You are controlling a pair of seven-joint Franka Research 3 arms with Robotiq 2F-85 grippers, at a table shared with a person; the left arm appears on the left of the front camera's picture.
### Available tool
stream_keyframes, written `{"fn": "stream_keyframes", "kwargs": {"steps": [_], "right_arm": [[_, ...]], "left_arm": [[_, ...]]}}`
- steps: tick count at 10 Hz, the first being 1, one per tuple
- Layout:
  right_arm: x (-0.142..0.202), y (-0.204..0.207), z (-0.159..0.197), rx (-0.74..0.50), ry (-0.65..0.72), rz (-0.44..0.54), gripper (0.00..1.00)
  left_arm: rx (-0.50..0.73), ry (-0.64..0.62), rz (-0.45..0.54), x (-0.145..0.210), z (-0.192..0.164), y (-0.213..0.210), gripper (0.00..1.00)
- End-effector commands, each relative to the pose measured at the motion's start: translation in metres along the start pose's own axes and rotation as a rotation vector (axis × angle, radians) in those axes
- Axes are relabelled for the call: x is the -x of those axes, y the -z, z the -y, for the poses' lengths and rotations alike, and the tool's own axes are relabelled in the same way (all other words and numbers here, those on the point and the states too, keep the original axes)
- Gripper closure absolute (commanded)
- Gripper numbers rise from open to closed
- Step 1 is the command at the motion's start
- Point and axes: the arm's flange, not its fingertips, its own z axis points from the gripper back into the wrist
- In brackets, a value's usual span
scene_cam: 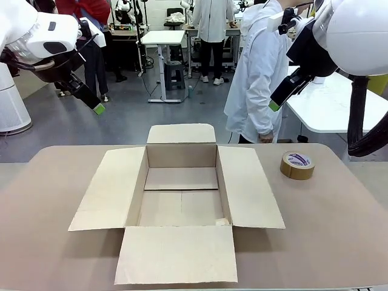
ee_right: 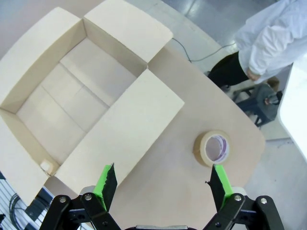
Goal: Wrap the clocks to prevent damage.
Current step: Open the side flaps of the Package Box.
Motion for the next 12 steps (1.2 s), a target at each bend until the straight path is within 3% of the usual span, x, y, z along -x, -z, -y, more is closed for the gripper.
{"fn": "stream_keyframes", "kwargs": {"steps": [1,3,5,8,12], "right_arm": [[0.003,-0.007,0.014,-0.13,-0.061,0.047,0.0],[0.024,-0.022,0.05,-0.431,-0.26,0.176,0.0],[0.047,-0.024,0.082,-0.598,-0.294,0.278,0.0],[0.083,-0.007,0.122,-0.593,-0.201,0.333,0.0],[0.128,-0.012,0.148,-0.569,-0.09,0.405,0.0]], "left_arm": [[0.143,0.049,0.039,0.002,-0.019,-0.007,0.0],[0.402,0.144,0.114,0.016,-0.049,-0.026,0.0],[0.526,0.146,0.273,0.036,-0.085,-0.04,0.0],[0.455,0.112,0.337,0.07,-0.12,-0.035,0.0],[0.386,0.06,0.352,0.109,-0.146,-0.048,0.0]]}}
